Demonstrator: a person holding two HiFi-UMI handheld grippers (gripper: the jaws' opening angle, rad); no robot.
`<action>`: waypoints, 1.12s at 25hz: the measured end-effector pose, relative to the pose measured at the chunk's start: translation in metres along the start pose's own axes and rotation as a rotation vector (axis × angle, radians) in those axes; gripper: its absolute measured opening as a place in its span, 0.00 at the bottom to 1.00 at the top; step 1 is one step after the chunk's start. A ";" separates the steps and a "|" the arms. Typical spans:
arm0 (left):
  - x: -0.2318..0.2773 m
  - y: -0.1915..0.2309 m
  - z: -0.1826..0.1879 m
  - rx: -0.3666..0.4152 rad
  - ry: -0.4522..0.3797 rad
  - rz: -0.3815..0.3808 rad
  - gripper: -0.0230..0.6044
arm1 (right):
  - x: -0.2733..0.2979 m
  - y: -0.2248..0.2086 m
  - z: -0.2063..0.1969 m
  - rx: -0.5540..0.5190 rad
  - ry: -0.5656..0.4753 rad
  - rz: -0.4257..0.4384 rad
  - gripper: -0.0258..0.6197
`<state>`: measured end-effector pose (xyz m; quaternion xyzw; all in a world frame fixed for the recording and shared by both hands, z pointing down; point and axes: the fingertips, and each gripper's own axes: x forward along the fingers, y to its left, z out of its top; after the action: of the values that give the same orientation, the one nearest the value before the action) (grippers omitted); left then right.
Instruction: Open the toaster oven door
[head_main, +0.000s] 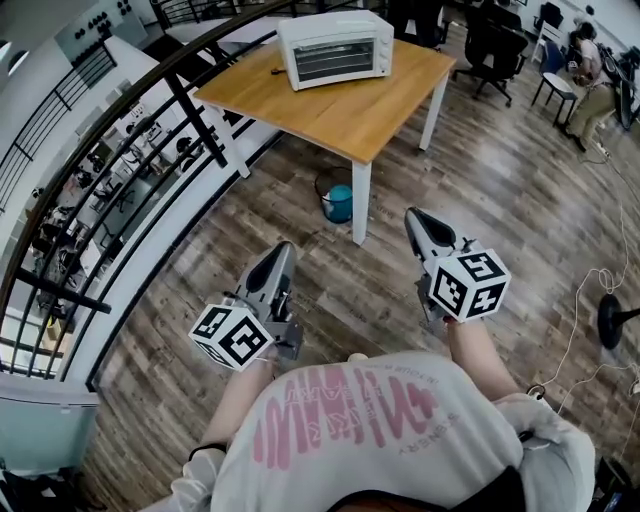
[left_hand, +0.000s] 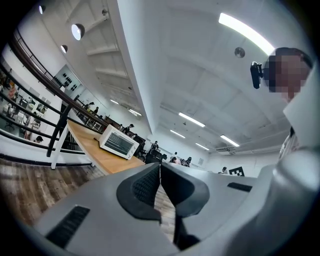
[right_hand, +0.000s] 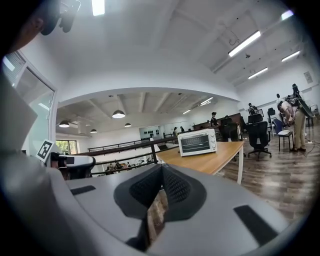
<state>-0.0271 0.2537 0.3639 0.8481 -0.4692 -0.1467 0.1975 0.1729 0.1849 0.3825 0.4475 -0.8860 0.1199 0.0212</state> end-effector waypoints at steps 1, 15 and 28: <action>0.005 0.000 0.005 0.000 -0.009 0.000 0.07 | 0.004 -0.003 0.006 0.000 -0.006 0.004 0.05; 0.051 0.002 0.024 -0.012 -0.028 -0.018 0.07 | 0.022 -0.033 0.027 0.048 -0.034 0.025 0.05; 0.086 0.031 0.001 -0.071 0.042 -0.046 0.07 | 0.032 -0.063 -0.002 0.148 0.021 -0.044 0.05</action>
<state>-0.0058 0.1650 0.3722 0.8540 -0.4400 -0.1499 0.2336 0.2033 0.1242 0.4014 0.4659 -0.8644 0.1892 0.0000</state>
